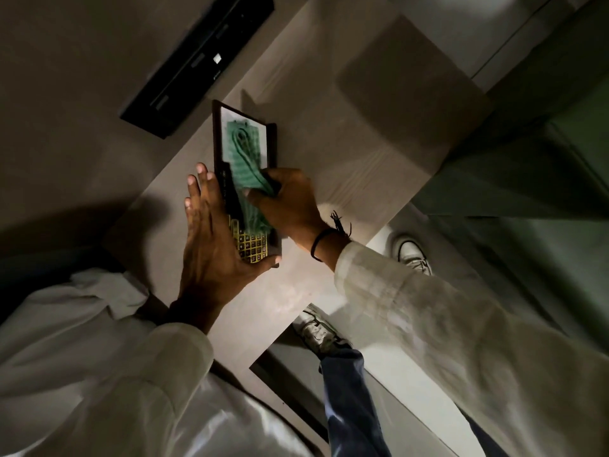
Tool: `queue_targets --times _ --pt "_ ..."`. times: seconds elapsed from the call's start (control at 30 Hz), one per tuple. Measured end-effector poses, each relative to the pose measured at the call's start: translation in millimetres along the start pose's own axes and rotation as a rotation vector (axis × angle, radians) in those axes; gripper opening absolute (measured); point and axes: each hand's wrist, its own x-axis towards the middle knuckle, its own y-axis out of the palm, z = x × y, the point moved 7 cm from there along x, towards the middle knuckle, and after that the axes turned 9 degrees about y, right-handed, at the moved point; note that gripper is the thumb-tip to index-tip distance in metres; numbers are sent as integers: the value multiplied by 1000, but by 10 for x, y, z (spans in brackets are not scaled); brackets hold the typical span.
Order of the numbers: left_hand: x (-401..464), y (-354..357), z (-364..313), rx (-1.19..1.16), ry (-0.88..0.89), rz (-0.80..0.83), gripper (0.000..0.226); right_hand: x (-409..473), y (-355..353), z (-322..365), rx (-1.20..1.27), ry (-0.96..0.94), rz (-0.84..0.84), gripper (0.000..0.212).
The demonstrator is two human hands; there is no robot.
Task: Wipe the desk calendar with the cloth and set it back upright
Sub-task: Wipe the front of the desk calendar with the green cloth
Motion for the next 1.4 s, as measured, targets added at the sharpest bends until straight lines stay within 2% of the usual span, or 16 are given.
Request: queue_targets --times 0.1,0.23,0.37,0.53,0.63,0.8,0.93,1.1,1.23,1.3,1.4 --pt "-2 -8 -24 -19 -1 -19 145 102 -121 -54 -76 49 -55 18" --pt "-1 28 8 -19 1 -12 148 55 -36 -1 -77 -19 -5 19" --pt "-14 34 17 -16 0 -28 146 166 -136 -149 -78 81 -29 20" --pt "-17 27 11 -20 10 -44 143 89 -28 -33 -72 -7 -30 15" --pt "-11 14 -16 -26 -12 -30 140 154 -131 -147 -84 85 -52 12" --pt "0 -9 -32 -29 -10 -24 138 61 2 -2 -24 7 -35 20" --pt "-8 -1 -26 -34 -29 -8 140 140 -130 -181 -74 125 -29 18" --pt "-17 19 17 -42 -30 -10 141 99 33 -31 28 58 -13 25" --pt "-16 13 -2 -31 -27 -28 136 156 -66 -93 -20 115 -73 22" --pt "-17 25 3 -32 -27 -18 138 137 -50 -58 -36 137 -19 25" --pt "-22 37 28 -24 -20 -17 140 72 23 -44 56 241 225 35"
